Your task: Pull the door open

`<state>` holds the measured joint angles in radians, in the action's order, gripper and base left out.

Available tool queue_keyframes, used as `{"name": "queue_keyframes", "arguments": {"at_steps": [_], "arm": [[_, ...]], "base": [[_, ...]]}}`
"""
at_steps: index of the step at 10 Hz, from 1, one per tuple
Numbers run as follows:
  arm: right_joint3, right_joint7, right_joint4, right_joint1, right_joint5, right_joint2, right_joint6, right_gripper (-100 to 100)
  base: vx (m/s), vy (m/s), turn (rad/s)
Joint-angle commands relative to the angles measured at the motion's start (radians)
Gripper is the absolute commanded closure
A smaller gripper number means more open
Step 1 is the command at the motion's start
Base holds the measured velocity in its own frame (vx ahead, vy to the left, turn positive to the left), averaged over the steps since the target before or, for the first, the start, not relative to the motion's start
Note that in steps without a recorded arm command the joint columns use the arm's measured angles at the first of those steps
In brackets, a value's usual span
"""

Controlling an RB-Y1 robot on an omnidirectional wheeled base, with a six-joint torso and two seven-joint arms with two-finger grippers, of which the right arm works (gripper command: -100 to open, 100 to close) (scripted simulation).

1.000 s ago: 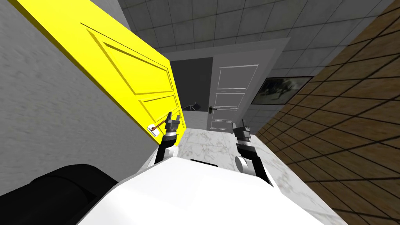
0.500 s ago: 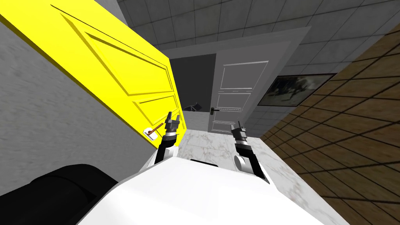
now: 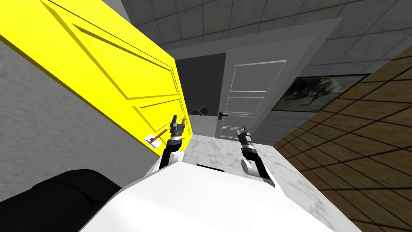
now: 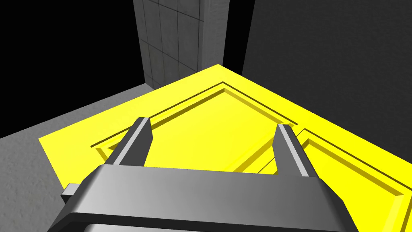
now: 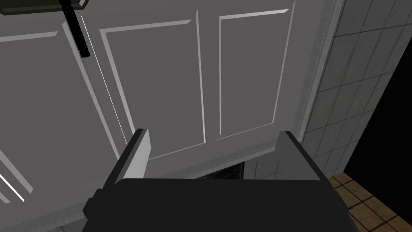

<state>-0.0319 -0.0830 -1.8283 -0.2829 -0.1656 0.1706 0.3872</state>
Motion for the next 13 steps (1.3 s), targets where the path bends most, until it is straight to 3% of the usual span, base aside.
{"name": "queue_keyframes", "arguments": {"at_steps": [1,3,6,13], "arm": [[0.003,0.003,0.04,0.018,-0.009,0.01,0.0,-100],[0.005,0.008,0.079,0.035,-0.019,0.02,-0.005,-100],[0.011,0.019,0.174,0.076,-0.044,0.044,-0.017,-100],[0.019,0.037,0.316,0.138,-0.081,0.08,-0.035,-100]], "base": [[0.089,0.024,0.044],[0.101,0.03,0.031],[0.145,0.039,0.054],[0.128,0.027,0.038]]}}
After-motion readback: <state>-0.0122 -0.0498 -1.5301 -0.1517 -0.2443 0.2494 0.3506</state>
